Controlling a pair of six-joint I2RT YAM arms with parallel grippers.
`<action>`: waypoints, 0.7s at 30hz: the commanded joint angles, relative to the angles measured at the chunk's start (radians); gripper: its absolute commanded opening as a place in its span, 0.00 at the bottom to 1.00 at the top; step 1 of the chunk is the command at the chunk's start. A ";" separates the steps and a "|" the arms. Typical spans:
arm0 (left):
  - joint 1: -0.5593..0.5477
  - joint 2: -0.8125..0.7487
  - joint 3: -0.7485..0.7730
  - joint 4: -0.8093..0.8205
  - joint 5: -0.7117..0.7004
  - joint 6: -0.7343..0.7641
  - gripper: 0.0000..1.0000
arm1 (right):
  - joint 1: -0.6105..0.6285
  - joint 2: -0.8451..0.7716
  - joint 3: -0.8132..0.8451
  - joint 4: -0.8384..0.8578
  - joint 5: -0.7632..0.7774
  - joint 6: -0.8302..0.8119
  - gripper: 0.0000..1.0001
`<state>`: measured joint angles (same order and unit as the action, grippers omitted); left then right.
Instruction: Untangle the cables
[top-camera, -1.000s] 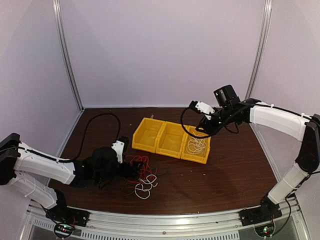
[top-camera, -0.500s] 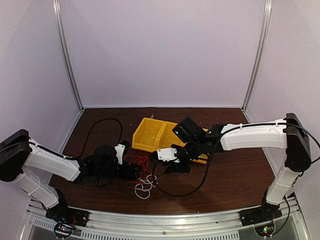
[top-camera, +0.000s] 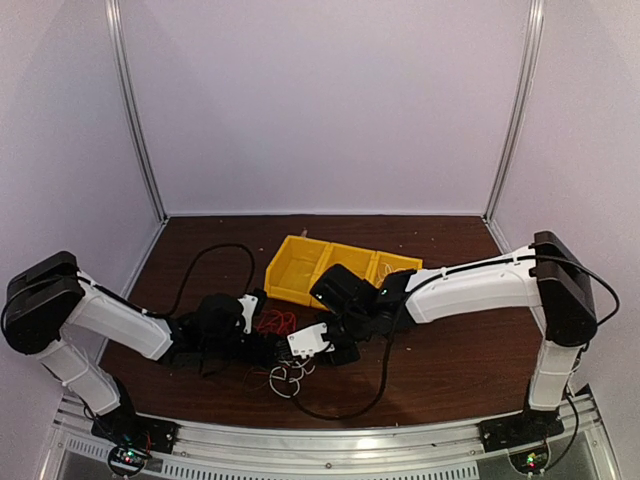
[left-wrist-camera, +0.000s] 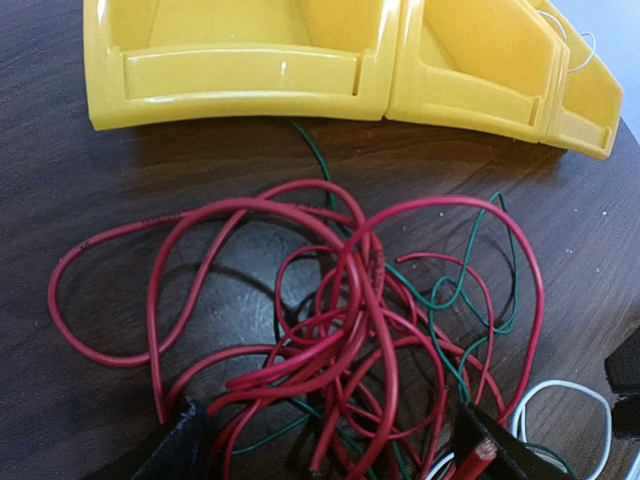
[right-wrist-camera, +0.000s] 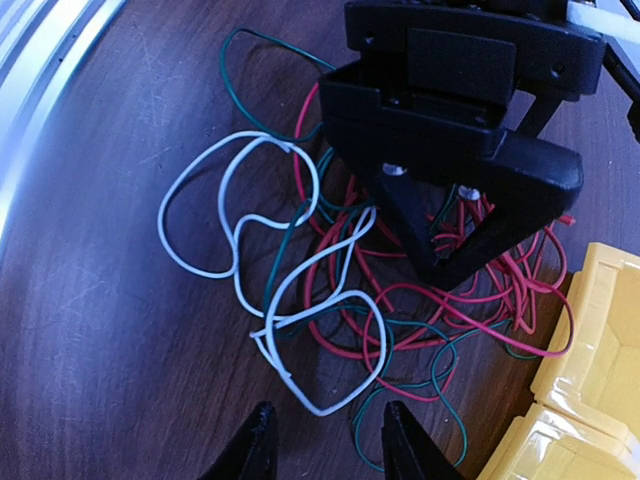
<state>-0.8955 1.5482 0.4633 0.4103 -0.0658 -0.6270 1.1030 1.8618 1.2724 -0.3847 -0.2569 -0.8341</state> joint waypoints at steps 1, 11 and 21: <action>0.010 0.014 0.017 0.016 0.017 -0.004 0.85 | 0.015 0.043 0.031 0.061 0.077 0.003 0.36; 0.011 0.021 0.013 0.025 0.018 -0.002 0.85 | 0.021 0.057 0.027 0.094 0.103 0.014 0.09; 0.011 0.072 0.008 0.035 0.028 -0.008 0.85 | -0.050 -0.137 0.280 -0.144 -0.059 0.150 0.00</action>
<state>-0.8925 1.5784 0.4675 0.4412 -0.0616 -0.6270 1.1030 1.8553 1.3422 -0.4042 -0.2008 -0.7788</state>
